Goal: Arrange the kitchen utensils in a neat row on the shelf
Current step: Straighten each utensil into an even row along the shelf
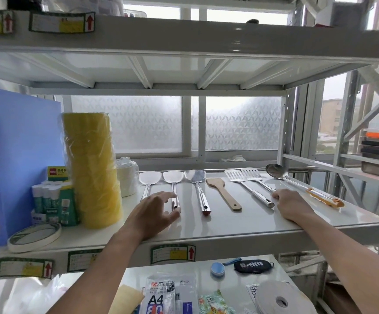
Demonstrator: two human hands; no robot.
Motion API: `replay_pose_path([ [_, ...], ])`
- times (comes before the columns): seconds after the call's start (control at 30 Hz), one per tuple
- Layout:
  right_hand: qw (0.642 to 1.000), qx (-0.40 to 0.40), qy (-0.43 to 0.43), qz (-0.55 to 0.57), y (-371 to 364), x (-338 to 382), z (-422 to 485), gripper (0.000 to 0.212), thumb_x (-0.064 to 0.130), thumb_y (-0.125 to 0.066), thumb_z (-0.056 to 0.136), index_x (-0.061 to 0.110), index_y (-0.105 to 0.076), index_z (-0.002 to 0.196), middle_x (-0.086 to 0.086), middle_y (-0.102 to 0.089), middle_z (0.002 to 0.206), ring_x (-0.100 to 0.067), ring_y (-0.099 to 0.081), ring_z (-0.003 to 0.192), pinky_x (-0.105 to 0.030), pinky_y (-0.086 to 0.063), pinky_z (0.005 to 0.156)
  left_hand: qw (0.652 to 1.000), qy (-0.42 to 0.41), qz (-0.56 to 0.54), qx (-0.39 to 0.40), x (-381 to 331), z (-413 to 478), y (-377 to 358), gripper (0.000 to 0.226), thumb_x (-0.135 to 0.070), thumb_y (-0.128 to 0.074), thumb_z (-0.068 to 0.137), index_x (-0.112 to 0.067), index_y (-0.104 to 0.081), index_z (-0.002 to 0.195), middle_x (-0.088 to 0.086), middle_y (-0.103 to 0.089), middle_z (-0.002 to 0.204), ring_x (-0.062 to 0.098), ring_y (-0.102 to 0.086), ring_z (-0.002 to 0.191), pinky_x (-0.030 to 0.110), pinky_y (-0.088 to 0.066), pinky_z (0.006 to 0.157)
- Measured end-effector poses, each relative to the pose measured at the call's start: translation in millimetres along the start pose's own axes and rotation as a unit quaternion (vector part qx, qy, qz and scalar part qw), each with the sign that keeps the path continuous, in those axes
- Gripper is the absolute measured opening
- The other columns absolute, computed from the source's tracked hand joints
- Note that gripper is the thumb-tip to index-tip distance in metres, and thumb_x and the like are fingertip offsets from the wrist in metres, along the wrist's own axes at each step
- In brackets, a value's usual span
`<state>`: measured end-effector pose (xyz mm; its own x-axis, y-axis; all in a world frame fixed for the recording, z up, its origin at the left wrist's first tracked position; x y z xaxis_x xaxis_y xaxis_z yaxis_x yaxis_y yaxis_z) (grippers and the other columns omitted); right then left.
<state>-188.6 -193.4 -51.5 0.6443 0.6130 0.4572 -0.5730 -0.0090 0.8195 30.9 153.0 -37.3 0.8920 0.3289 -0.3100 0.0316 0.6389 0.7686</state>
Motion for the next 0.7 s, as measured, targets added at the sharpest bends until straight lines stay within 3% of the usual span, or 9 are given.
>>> replay_pose_path([
  [0.7,1.0,-0.004,-0.009,-0.007,0.0,1.0,-4.8,0.035,0.013,-0.042,0.098,0.013,-0.07,0.12,-0.02,-0.068,0.124,-0.038,-0.063,0.113,-0.042,-0.051,0.096,1.0,0.0,-0.001,0.003,3.9,1.4,-2.7,0.053,-0.049,-0.064,0.088,-0.024,-0.062,0.135,-0.005,-0.065,0.135,0.013,-0.06,0.123,0.035,-0.047,0.103],
])
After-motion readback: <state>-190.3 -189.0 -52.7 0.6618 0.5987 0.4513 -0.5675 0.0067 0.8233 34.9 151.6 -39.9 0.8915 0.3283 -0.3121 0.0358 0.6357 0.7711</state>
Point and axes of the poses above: each hand's wrist, its own z-axis towards the middle knuckle, its own y-axis out of the back of the hand, x = y × z, the point moved 1 cm from there along z, towards the middle knuckle
